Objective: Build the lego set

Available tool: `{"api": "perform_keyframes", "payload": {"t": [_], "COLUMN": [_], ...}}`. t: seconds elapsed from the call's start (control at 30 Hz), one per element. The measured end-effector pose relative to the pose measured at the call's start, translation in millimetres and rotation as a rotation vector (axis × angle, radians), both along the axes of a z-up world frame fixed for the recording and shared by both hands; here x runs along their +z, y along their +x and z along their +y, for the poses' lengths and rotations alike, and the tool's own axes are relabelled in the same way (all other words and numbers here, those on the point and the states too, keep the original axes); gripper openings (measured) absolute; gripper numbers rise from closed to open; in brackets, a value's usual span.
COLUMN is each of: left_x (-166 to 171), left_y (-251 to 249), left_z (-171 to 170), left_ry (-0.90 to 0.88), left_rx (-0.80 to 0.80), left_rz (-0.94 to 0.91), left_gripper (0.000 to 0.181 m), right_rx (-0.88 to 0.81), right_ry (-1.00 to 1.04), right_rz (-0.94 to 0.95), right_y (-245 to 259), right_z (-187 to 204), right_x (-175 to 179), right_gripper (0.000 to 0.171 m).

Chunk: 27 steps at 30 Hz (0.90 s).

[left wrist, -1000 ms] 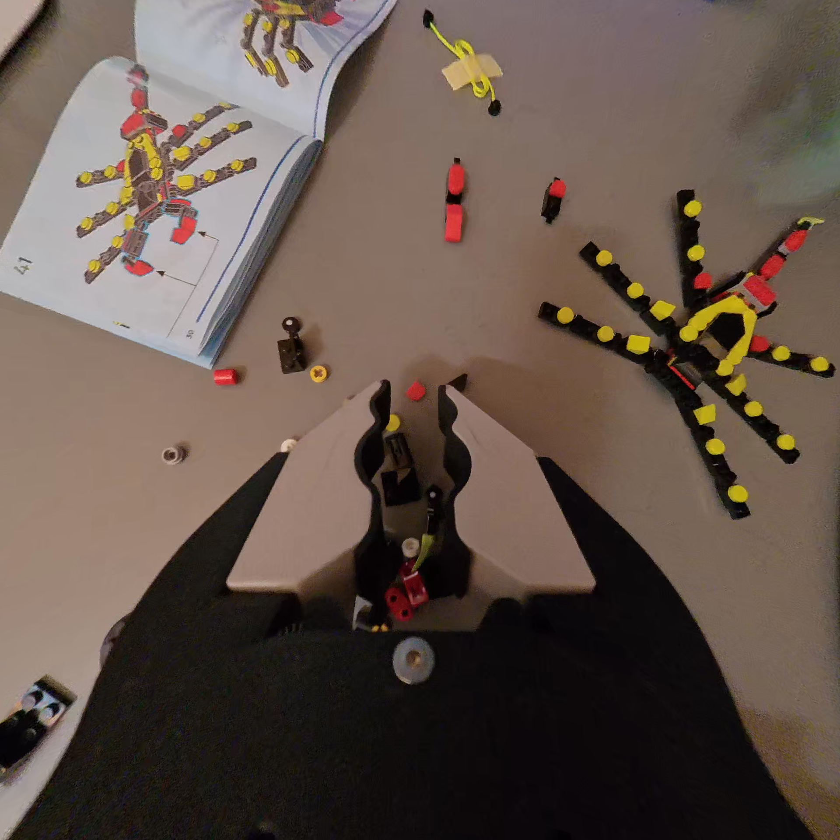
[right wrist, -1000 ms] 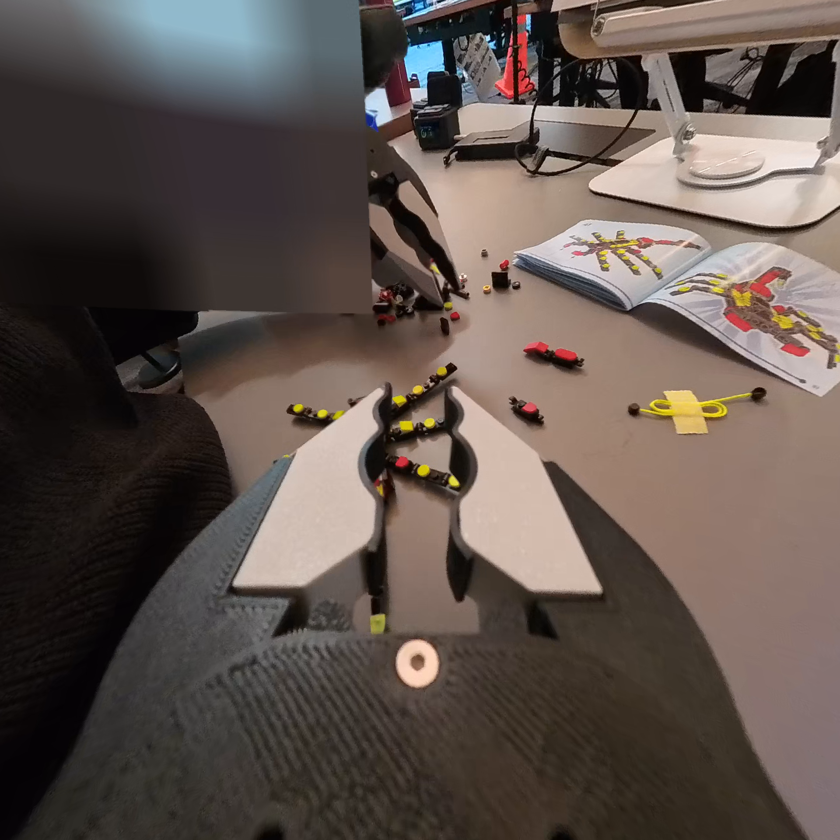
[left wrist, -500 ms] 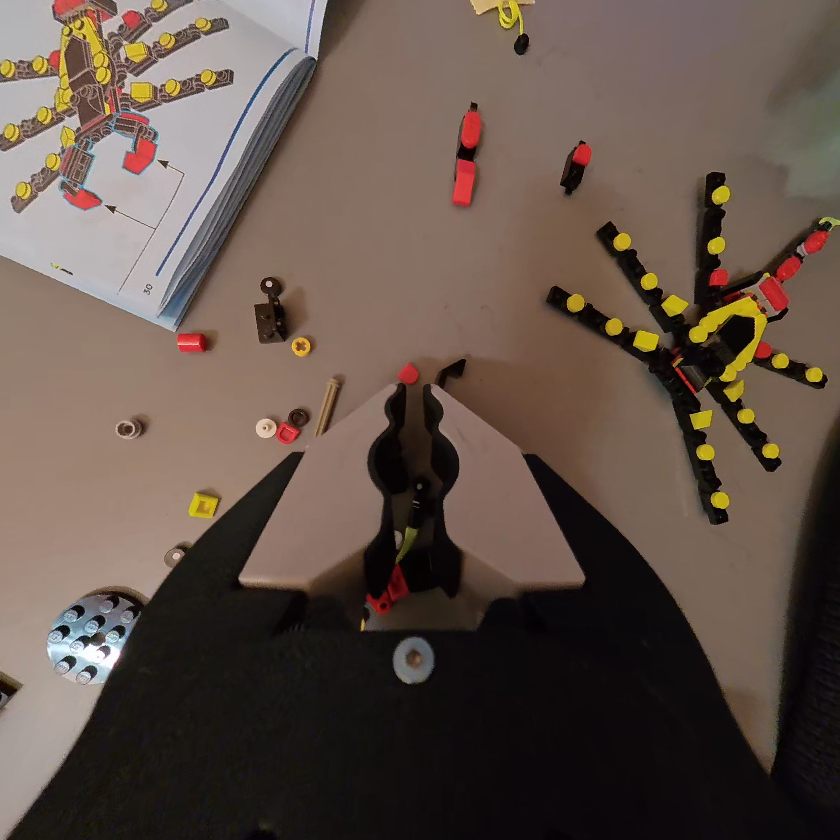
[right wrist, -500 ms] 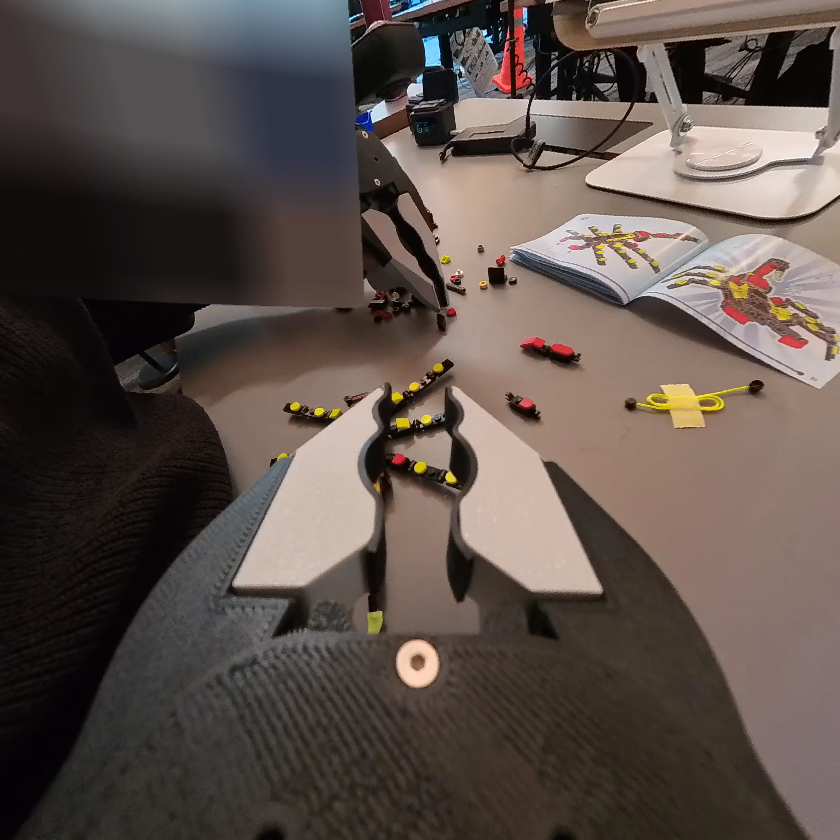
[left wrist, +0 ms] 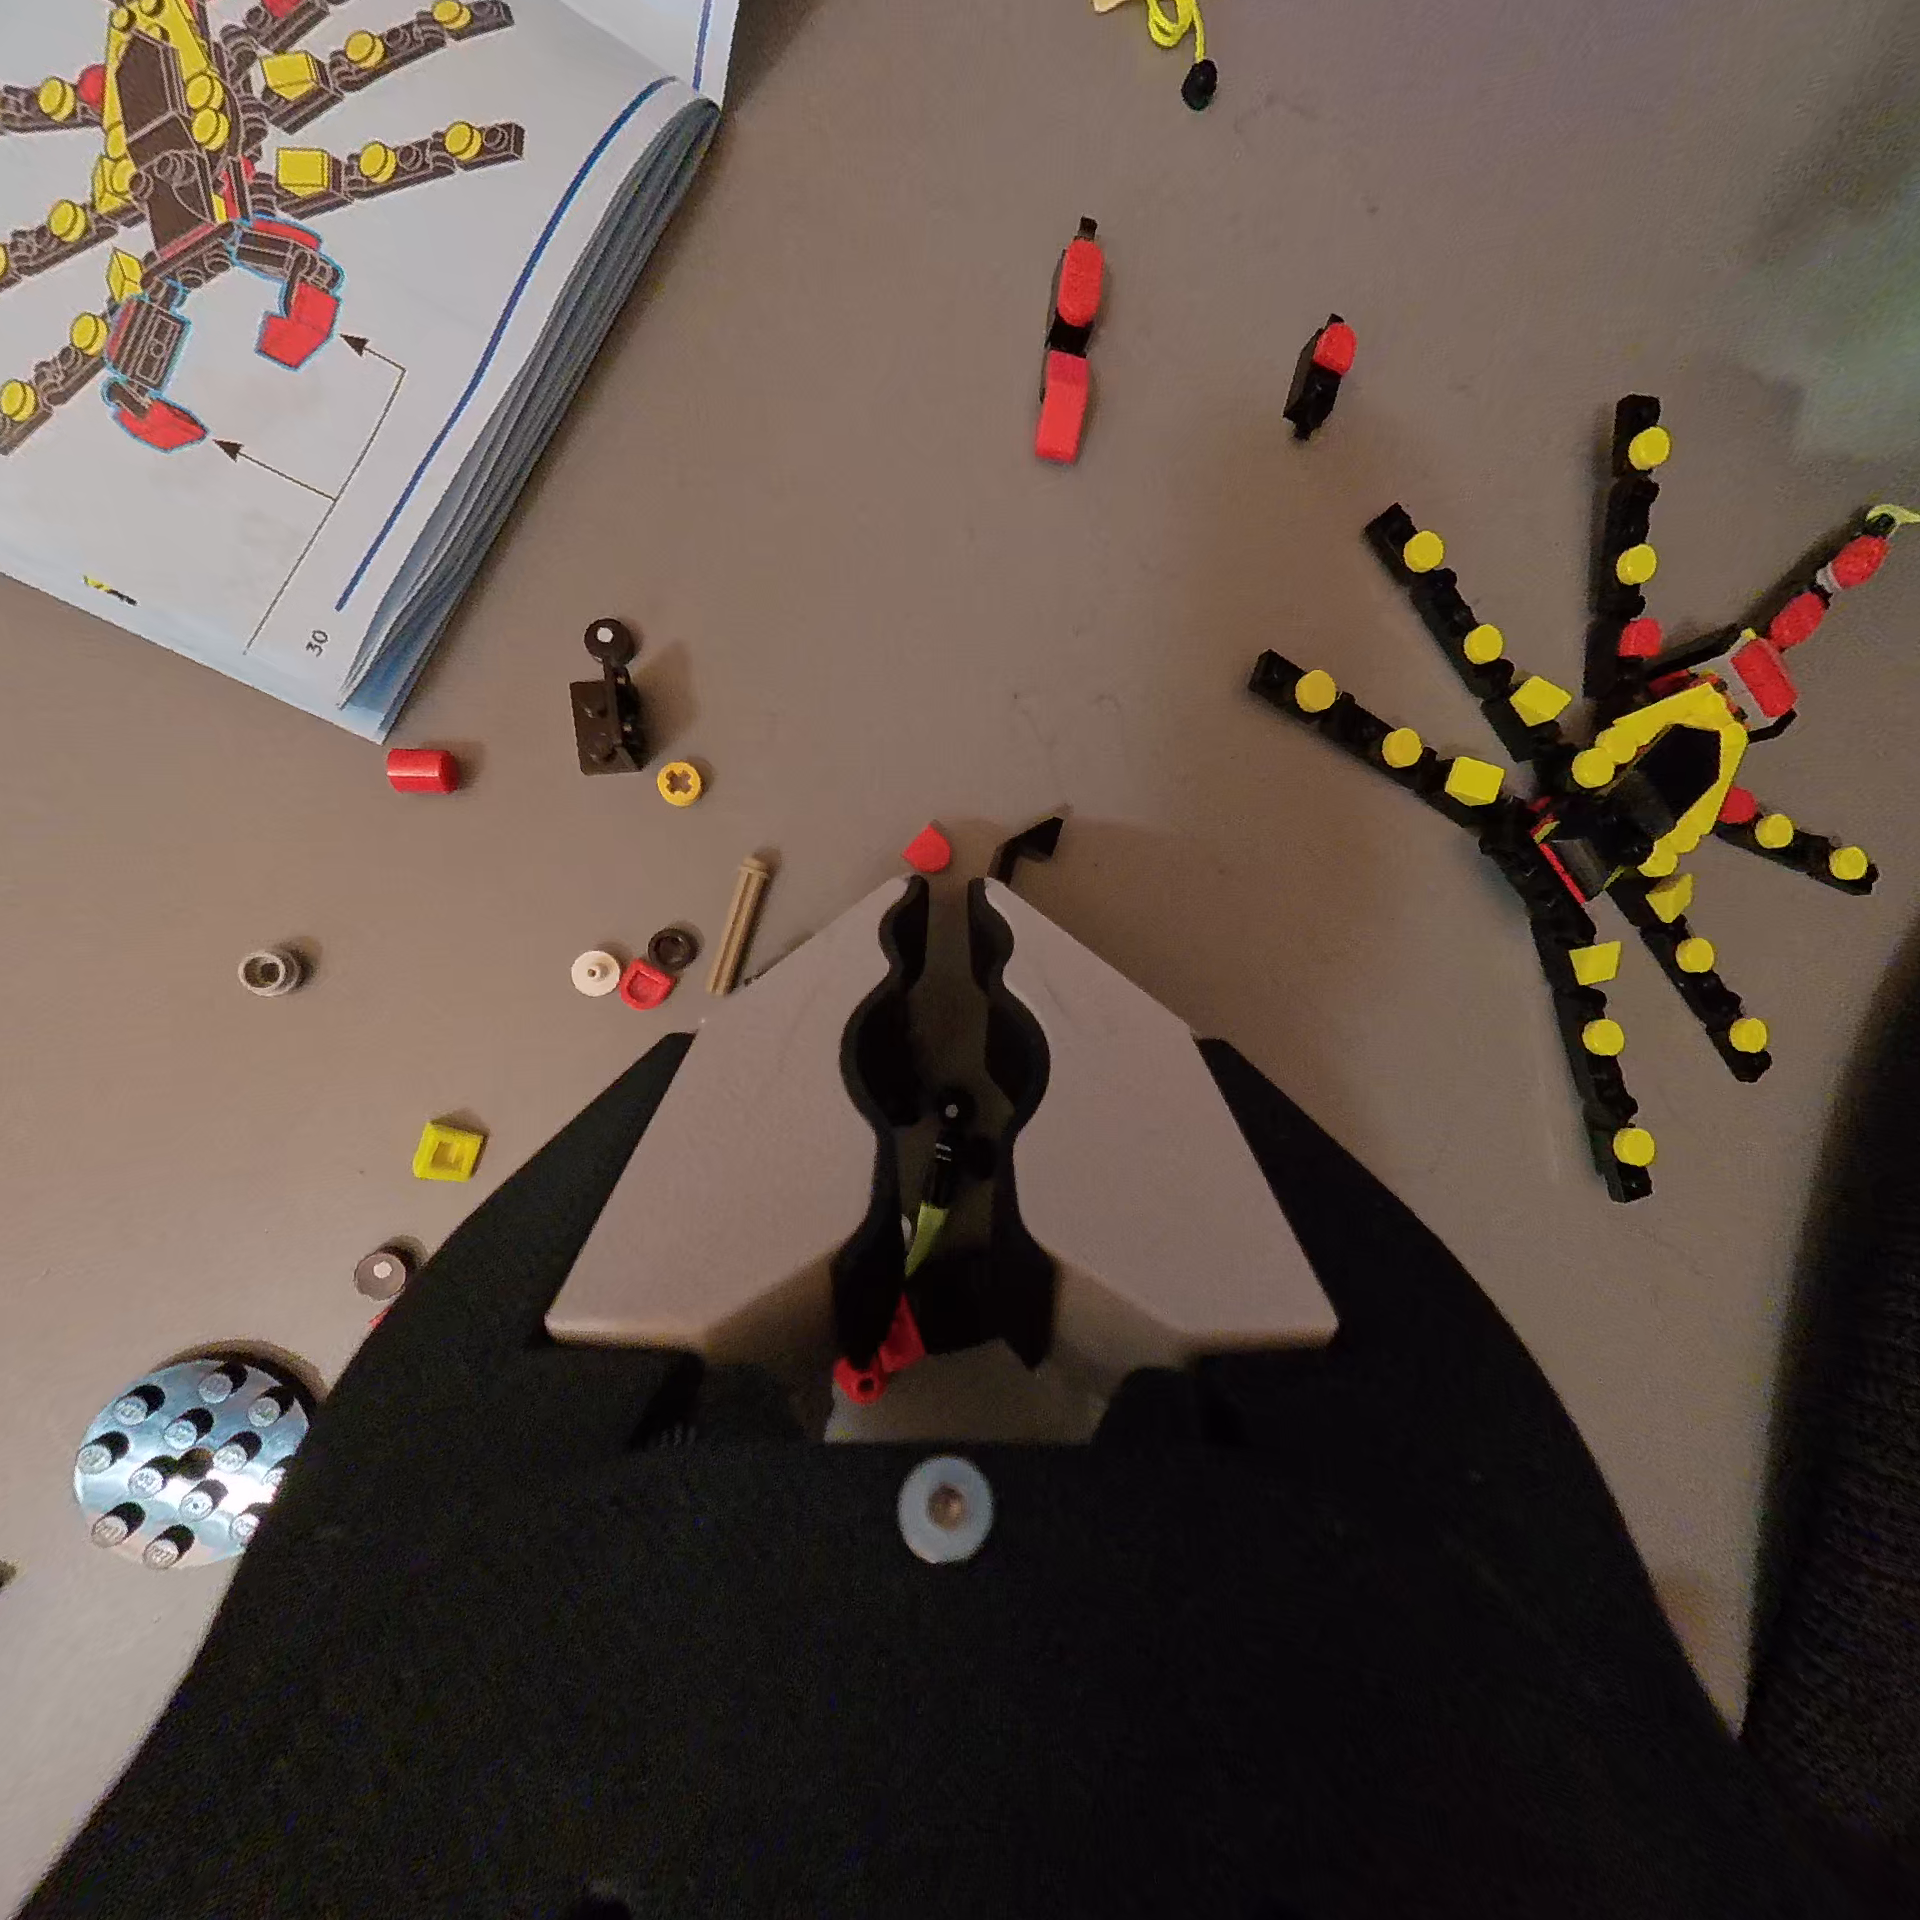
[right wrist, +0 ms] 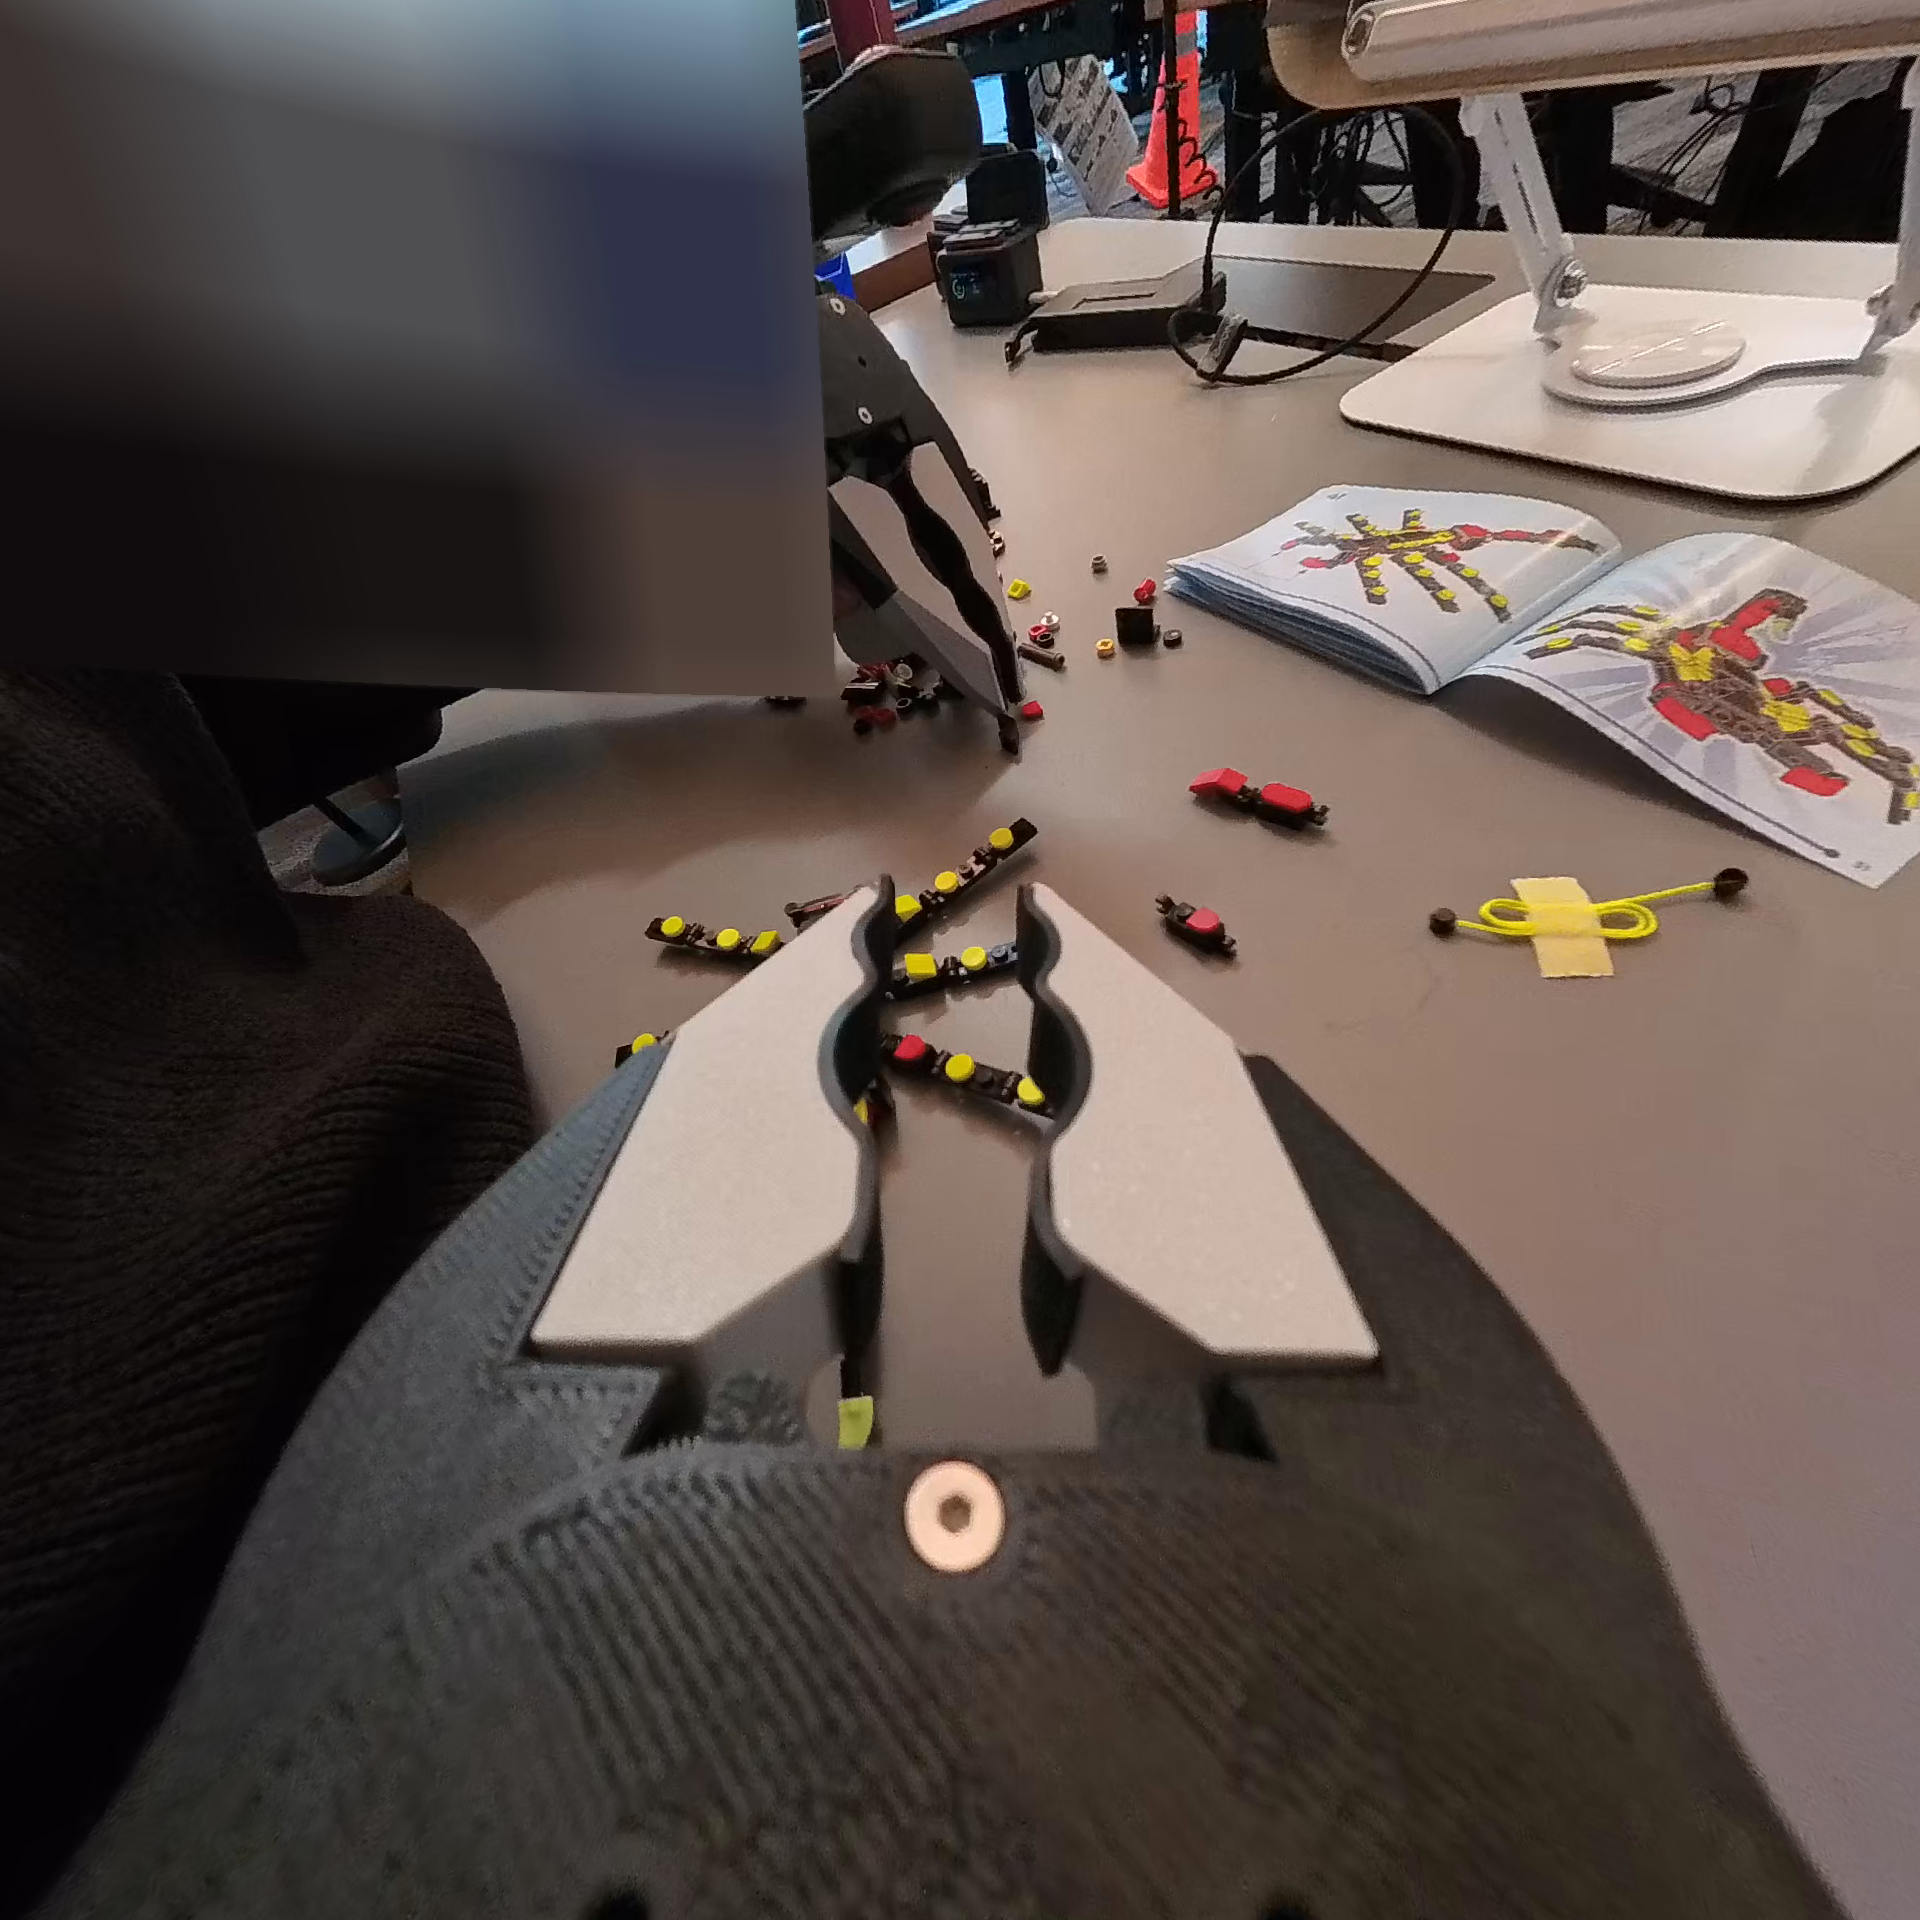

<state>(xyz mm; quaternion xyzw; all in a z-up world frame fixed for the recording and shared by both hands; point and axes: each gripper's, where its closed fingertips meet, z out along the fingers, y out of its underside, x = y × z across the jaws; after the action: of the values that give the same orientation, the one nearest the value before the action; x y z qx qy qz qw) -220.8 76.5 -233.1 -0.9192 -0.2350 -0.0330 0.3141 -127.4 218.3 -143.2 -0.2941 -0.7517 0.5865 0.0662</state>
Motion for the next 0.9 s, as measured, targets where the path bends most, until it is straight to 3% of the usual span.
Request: {"api": "perform_keyframes", "payload": {"t": [0.9], "left_x": [0.4], "left_y": [-4.4], "left_z": [1.6], "left_ry": [0.026], "left_rx": [0.074], "left_rz": [-0.044], "left_gripper": [0.012], "right_rx": [-0.002], "right_ry": [0.001], "right_rz": [-0.003], "right_y": [-0.6], "right_z": [0.4], "right_x": [-0.8], "right_gripper": [0.021]}}
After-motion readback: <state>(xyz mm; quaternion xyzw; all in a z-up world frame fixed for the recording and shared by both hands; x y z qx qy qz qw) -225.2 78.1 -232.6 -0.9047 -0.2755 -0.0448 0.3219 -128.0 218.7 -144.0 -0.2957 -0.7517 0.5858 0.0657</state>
